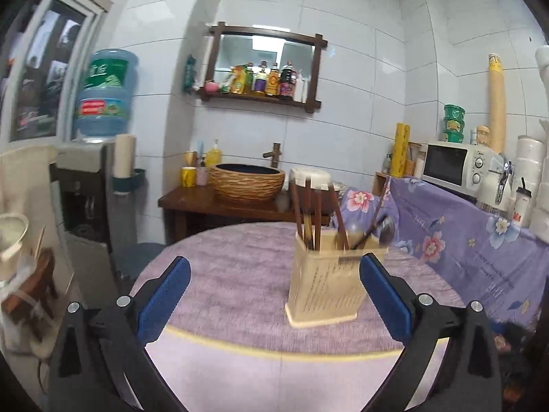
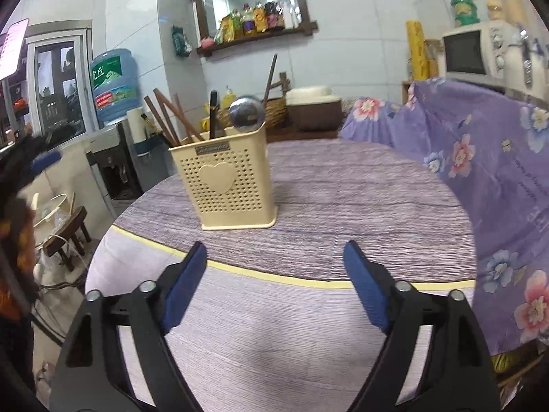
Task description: Organize utensils
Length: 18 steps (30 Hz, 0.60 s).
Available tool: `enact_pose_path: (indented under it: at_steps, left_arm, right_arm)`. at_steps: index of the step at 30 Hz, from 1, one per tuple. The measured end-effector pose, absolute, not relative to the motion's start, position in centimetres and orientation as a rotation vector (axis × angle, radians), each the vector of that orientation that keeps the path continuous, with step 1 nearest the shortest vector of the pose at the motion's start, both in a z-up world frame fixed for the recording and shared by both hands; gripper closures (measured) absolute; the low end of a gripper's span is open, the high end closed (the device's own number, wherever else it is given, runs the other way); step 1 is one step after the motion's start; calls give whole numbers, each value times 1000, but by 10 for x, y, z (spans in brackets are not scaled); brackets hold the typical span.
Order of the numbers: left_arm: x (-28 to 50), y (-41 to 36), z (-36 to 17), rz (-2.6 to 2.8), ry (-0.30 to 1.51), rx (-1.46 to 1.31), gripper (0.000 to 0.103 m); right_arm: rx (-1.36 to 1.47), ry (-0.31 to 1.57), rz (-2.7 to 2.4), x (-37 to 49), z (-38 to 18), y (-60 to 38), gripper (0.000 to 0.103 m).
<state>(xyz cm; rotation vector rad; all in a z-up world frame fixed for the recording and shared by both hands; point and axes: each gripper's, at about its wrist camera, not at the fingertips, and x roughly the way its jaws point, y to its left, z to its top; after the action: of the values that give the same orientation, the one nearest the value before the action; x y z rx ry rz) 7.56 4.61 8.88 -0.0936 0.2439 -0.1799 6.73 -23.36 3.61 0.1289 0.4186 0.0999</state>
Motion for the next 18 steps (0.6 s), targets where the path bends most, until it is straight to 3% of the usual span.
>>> enact_pose_path:
  at_steps: [4, 9, 18]
  left_arm:
    - [34, 34, 58, -119, 247, -55, 5]
    - [8, 27, 42, -109, 304, -91, 5]
    - [-15, 14, 41, -112, 240, -37, 5]
  right_arm:
    - [111, 328, 94, 27, 35, -226, 6]
    - [173, 276, 120, -12, 36, -216, 6]
    - [96, 214, 102, -33, 45, -205, 6]
